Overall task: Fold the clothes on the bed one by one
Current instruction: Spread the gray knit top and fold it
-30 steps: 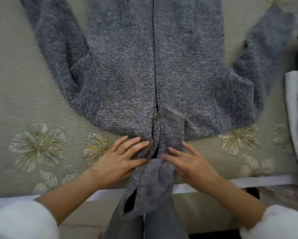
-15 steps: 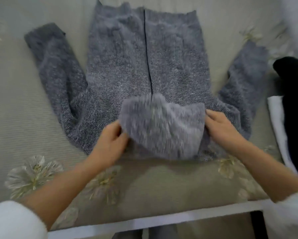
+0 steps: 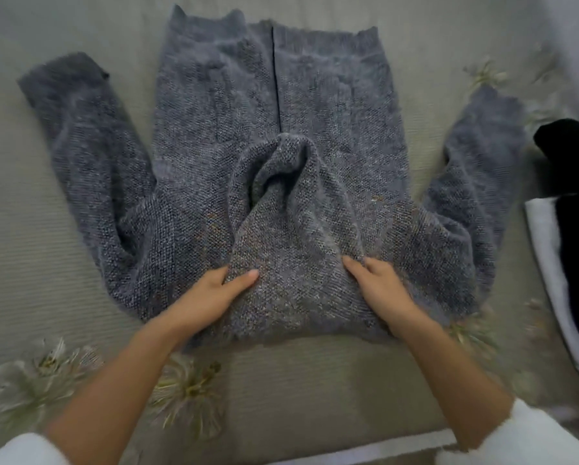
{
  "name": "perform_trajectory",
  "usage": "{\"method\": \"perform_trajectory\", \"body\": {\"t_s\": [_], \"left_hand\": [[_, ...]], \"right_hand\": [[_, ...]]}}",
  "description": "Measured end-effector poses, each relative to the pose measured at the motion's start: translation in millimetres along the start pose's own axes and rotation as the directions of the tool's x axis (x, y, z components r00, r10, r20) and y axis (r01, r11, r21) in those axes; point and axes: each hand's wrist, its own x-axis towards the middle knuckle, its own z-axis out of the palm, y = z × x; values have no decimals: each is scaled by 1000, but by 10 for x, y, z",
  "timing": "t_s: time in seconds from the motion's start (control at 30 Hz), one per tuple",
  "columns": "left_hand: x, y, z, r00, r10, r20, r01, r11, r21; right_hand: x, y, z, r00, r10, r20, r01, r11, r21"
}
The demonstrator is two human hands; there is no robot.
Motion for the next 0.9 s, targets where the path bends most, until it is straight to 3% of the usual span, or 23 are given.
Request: {"method": "perform_trajectory", "body": {"t_s": [0.07,0.13,0.2,0.27,0.3,0.33,0.4,0.43,0.47,0.5,0.6,0.67,0.73,0.8,0.83,0.9], "left_hand": [[-64,-21,-60,989,-115,91,113,993,31],[-124,-45,-91,969,-205,140,175,964,202],[-129,-14,-81,986,-151,77,110,915,387],[-92,52,-12,988,58,-140,18,871,490],[-78,106,59,934,214,-285,-27,840,542],[-67,175,151,834,387,-393,-86,795,601],[6,323,338,619,691,-375,-203,601,773],[94,403,427,570,772,-282,-231,479,847],[221,479,498,583,789,-194,-238,394,888],[363,564,556,642,753,-146,-230,370,900],[843,754,608,854,493,-167,-83,445,892],[1082,843,617,911,349,-220,36,465,885],[1181,882,693,888,368,-277,87,458,885],[1135,831,900,798,521,-303,47,449,893],[1089,787,1043,762,575,-298,8,452,892],[1021,672,1311,785,558,-269,-26,464,886]], "right_hand": [[11,20,-89,991,69,115,-54,990,-128],[-5,37,-164,969,111,222,-42,954,-295],[-5,68,-192,968,80,237,19,921,-390],[-9,86,-189,984,0,180,71,920,-385],[-9,96,-181,991,-55,124,97,927,-363],[-2,92,-172,991,-123,48,132,923,-360],[23,55,-151,939,-329,-96,267,877,-399],[55,24,-136,890,-439,-119,350,828,-438],[103,-17,-118,854,-513,-92,407,767,-496],[159,-57,-98,844,-535,-33,427,708,-563],[334,-101,-114,892,-444,81,380,641,-667],[391,-94,-269,875,-483,35,404,688,-603],[413,-65,-566,784,-606,-137,468,722,-510],[453,29,-982,695,-621,-362,442,767,-465],[497,108,-1218,680,-559,-474,382,822,-422],[630,305,-1672,702,-311,-640,195,949,-248]]}}
